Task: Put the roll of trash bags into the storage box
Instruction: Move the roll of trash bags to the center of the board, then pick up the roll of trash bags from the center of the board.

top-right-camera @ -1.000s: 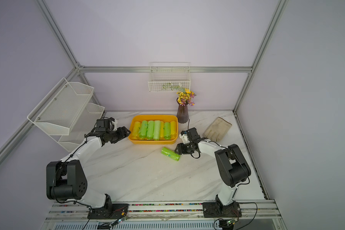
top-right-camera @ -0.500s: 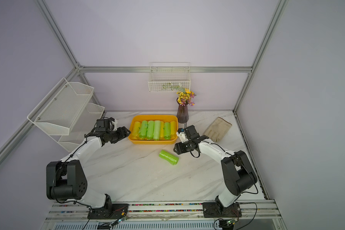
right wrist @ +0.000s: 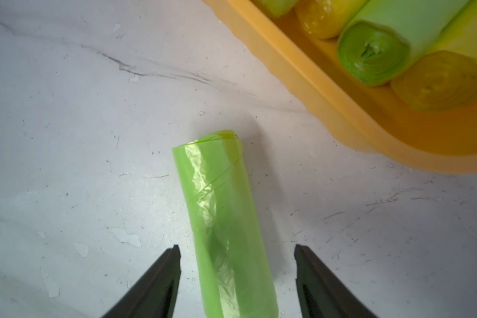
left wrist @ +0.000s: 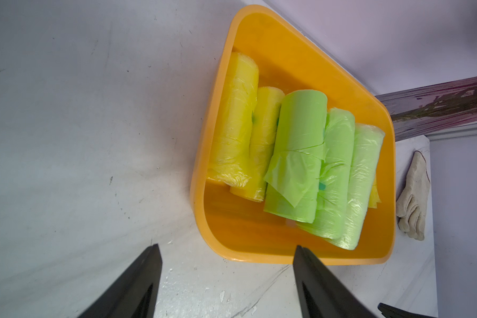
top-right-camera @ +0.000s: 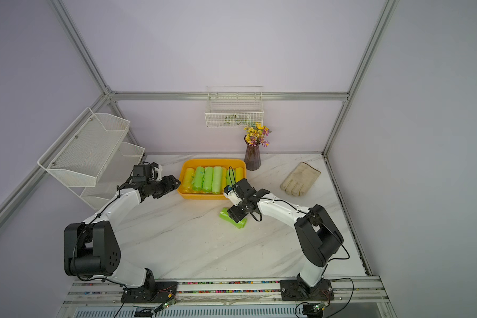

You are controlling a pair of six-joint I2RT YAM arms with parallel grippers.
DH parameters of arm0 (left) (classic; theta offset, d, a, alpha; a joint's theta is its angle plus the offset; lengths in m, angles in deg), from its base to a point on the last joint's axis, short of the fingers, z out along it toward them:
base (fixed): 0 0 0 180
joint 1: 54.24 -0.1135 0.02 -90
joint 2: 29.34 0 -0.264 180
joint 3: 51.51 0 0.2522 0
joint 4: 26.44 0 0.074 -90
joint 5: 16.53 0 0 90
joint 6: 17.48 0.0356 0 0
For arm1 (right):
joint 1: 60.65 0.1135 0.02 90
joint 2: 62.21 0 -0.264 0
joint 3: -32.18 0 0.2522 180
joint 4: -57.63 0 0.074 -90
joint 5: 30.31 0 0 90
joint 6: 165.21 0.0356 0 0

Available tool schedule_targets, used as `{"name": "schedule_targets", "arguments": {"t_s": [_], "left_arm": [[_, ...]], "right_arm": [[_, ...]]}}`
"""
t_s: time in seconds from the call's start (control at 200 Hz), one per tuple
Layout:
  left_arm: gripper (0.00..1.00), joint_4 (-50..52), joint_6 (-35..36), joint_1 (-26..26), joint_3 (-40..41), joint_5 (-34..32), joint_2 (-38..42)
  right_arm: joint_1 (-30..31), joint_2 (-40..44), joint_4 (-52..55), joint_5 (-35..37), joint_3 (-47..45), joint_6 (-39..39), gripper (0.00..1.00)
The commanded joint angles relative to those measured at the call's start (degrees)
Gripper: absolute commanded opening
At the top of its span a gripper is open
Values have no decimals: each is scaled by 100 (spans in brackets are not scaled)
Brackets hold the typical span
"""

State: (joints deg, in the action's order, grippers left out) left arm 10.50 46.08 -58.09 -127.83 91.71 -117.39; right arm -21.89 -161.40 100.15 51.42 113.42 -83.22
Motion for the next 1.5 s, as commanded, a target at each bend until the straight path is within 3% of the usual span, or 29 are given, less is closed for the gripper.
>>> {"name": "schedule_targets", "arguments": {"t_s": [0.0,0.605,0.865,0.935,1.105,1.495], "left_arm": [[75,-134,-19,-45,-124,52,92],[76,-140,-1,-45,-121,53,38],[76,-146,7,-45,-113,52,46],[76,-138,7,-43,-114,50,59],[76,-145,7,-45,-107,47,65],[76,-141,24,-45,-93,35,103]], "right_arm": [[83,-163,167,335,266,-310,71],[344,-858,291,476,363,-579,73],[360,-935,264,558,282,-509,68],[364,-851,262,617,265,-500,55],[360,-549,249,712,213,-500,39],[342,415,262,580,612,-63,28]]}}
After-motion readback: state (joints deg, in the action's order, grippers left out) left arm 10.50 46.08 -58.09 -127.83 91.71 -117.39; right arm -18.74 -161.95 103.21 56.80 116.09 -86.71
